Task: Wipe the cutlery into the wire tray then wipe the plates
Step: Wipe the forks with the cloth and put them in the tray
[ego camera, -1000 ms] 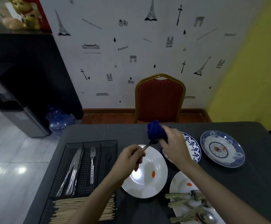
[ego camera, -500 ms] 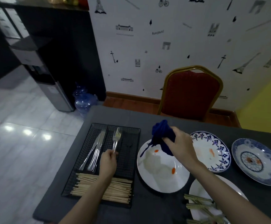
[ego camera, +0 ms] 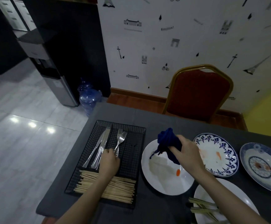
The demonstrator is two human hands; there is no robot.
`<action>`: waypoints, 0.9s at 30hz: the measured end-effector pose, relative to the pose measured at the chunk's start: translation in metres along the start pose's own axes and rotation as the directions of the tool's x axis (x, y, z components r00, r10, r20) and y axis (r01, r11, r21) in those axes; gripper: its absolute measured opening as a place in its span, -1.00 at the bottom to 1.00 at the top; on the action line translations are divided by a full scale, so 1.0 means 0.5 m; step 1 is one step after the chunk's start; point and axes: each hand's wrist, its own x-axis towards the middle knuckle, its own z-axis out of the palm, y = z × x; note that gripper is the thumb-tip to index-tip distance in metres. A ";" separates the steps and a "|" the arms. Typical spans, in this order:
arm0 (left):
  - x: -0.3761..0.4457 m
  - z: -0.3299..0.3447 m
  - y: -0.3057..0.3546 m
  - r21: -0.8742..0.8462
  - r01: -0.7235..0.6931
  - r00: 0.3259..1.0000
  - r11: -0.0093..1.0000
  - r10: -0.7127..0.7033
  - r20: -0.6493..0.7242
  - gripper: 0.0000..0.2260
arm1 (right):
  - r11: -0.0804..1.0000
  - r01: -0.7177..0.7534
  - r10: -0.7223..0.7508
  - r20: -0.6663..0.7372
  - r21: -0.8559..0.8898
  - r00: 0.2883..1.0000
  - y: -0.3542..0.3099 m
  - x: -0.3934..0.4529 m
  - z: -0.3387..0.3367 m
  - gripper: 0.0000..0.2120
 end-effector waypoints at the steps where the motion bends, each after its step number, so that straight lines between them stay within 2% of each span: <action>1: -0.002 -0.001 0.010 0.017 -0.044 0.999 0.999 0.044 -0.005 -0.86 | 1.000 -0.007 0.007 -0.006 0.001 1.000 0.005 -0.009 -0.004 -0.81; 4: -0.001 -0.003 0.062 0.006 -0.187 0.982 0.982 0.187 0.001 -0.86 | 1.000 -0.029 0.029 -0.026 -0.004 0.999 0.020 -0.034 -0.014 -0.79; 8: -0.030 0.022 0.191 -0.103 -0.431 0.895 0.896 0.439 0.075 -0.86 | 0.997 -0.067 0.063 -0.095 -0.042 0.993 0.062 -0.080 -0.054 -0.71; 11: -0.078 0.060 0.288 -0.181 -0.579 0.787 0.795 0.603 0.133 -0.83 | 0.990 -0.135 0.126 -0.177 -0.037 0.976 0.097 -0.128 -0.105 -0.70; 15: -0.159 0.130 0.381 -0.228 -0.740 0.584 0.633 0.772 0.250 -0.82 | 0.959 -0.281 0.277 -0.276 0.027 0.920 0.153 -0.216 -0.182 -0.69; 18: -0.208 0.190 0.414 -0.144 -0.835 0.428 0.532 0.790 0.438 -0.78 | 0.909 -0.408 0.414 -0.302 0.086 0.859 0.197 -0.293 -0.230 -0.67; 21: -0.231 0.242 0.424 -0.007 -0.914 0.306 0.407 0.699 0.647 -0.74 | 0.858 -0.506 0.505 -0.337 0.092 0.795 0.225 -0.362 -0.260 -0.72; 24: -0.242 0.272 0.428 0.103 -0.950 0.273 0.294 0.630 0.727 -0.75 | 0.818 -0.569 0.557 -0.363 0.086 0.747 0.239 -0.413 -0.275 -0.75; 27: -0.249 0.287 0.431 0.172 -0.955 0.289 0.243 0.619 0.730 -0.76 | 0.793 -0.601 0.590 -0.373 0.101 0.716 0.249 -0.447 -0.278 -0.77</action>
